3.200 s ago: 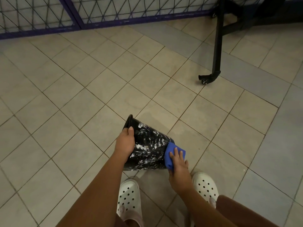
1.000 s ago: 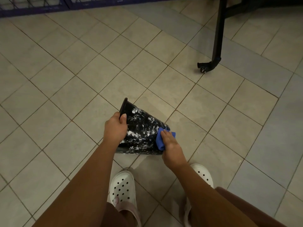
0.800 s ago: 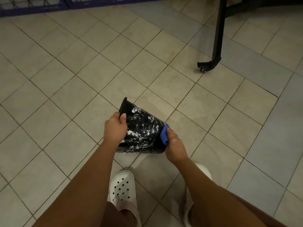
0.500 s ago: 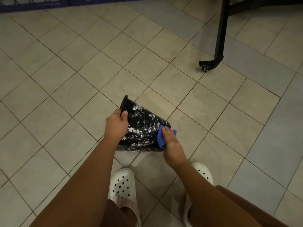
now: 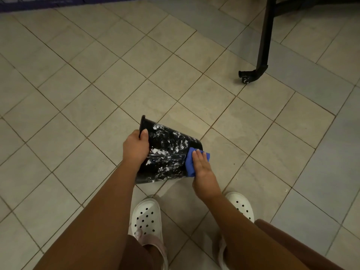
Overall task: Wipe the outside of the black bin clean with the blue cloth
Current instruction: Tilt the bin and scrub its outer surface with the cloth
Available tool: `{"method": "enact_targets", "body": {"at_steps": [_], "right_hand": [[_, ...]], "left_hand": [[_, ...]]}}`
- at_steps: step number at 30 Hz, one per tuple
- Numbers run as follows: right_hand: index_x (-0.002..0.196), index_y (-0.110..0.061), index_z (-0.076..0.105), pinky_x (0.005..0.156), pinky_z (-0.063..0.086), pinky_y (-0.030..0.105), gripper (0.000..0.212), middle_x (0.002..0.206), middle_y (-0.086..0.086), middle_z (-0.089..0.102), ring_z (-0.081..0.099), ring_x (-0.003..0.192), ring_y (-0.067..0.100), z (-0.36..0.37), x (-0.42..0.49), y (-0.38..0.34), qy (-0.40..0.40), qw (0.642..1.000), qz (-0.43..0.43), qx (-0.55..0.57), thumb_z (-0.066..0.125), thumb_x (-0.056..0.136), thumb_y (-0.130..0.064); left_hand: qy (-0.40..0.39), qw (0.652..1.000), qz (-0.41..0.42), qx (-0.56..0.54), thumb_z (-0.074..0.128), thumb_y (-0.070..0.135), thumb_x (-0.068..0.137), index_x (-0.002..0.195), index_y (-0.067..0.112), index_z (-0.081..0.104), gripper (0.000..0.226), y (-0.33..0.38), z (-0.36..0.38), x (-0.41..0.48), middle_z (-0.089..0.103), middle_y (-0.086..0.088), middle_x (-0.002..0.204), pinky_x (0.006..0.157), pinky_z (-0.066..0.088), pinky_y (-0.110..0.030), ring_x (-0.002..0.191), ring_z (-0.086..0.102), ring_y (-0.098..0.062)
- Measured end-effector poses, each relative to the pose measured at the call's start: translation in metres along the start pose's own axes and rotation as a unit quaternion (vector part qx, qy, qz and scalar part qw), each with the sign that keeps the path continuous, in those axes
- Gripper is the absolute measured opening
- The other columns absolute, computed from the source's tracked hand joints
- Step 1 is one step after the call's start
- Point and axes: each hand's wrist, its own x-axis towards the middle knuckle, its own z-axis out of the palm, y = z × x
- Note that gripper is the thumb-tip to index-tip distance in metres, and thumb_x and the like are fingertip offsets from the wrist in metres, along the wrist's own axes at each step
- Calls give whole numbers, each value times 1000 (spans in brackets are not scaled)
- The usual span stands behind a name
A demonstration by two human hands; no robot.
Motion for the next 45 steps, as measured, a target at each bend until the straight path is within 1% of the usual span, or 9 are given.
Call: {"method": "enact_targets", "body": {"at_steps": [6, 10, 13, 17, 23, 31, 39, 43, 45], "right_hand": [[148, -13, 10, 117, 5, 41, 78, 156, 7, 6, -3, 144, 23, 2, -2, 2, 13, 998, -19, 52, 58, 88, -25], [148, -12, 18, 115, 9, 34, 81, 156, 5, 12, 5, 142, 24, -3, 5, -3, 18, 998, 5, 68, 39, 85, -59], [141, -6, 37, 111, 23, 34, 63, 147, 16, 27, 23, 132, 30, -3, 6, -6, 62, 995, 19, 73, 42, 89, -42], [132, -1, 47, 101, 41, 51, 50, 136, 27, 39, 41, 122, 41, 14, 0, 9, 133, 990, 3, 50, 56, 84, -12], [140, -12, 31, 104, 26, 55, 92, 146, 21, 32, 18, 137, 36, 29, -26, 19, 99, 987, -113, -56, 68, 62, 20], [142, -2, 27, 105, 29, 55, 83, 148, 14, 18, 15, 137, 36, 16, -5, 12, 104, 994, -21, -27, 58, 69, 24], [142, -8, 29, 104, 30, 52, 86, 148, 17, 31, 23, 137, 36, 22, -16, -6, 66, 988, -119, -75, 66, 67, 12], [142, -1, 30, 109, 29, 50, 74, 149, 18, 28, 15, 137, 27, 9, 1, -3, 82, 996, -22, -27, 56, 76, 18], [137, 3, 37, 103, 36, 53, 74, 143, 23, 37, 26, 134, 32, 9, -1, -4, 86, 995, -8, -40, 63, 70, 20]], "left_hand": [[-78, 985, -58, -141, 39, 39, 104, 122, 16, 59, 35, 0, -4, -1, 67, -8, 114, 100, 47, -50, 107, 62, -28], [-124, 975, -56, -176, 40, 47, 103, 133, 27, 56, 39, -6, -8, -3, 66, -2, 123, 105, 44, -53, 115, 61, -25], [-114, 979, -36, -163, 34, 50, 103, 136, 29, 53, 43, -6, -7, -6, 64, -2, 126, 106, 44, -51, 117, 59, -24], [-87, 988, -1, -126, 30, 43, 106, 139, 19, 50, 45, 1, -4, -6, 61, -7, 129, 107, 43, -49, 119, 57, -25], [-67, 996, 22, -53, 30, 35, 107, 136, 15, 50, 42, -3, -3, 2, 61, -7, 118, 96, 44, -40, 112, 57, -27], [-54, 996, 0, -78, 31, 37, 105, 131, 14, 55, 42, -3, 3, 1, 64, -10, 120, 102, 45, -49, 111, 59, -28], [-55, 996, -4, -67, 29, 36, 106, 135, 15, 52, 43, 3, 5, 3, 61, -11, 125, 103, 44, -49, 116, 57, -30], [-43, 997, -3, -70, 30, 36, 105, 130, 15, 55, 41, 1, 7, 2, 64, -10, 116, 98, 48, -47, 108, 60, -29], [-38, 998, -1, -58, 30, 35, 106, 130, 14, 55, 41, 0, 6, 3, 64, -11, 116, 97, 47, -45, 108, 59, -29]]}}
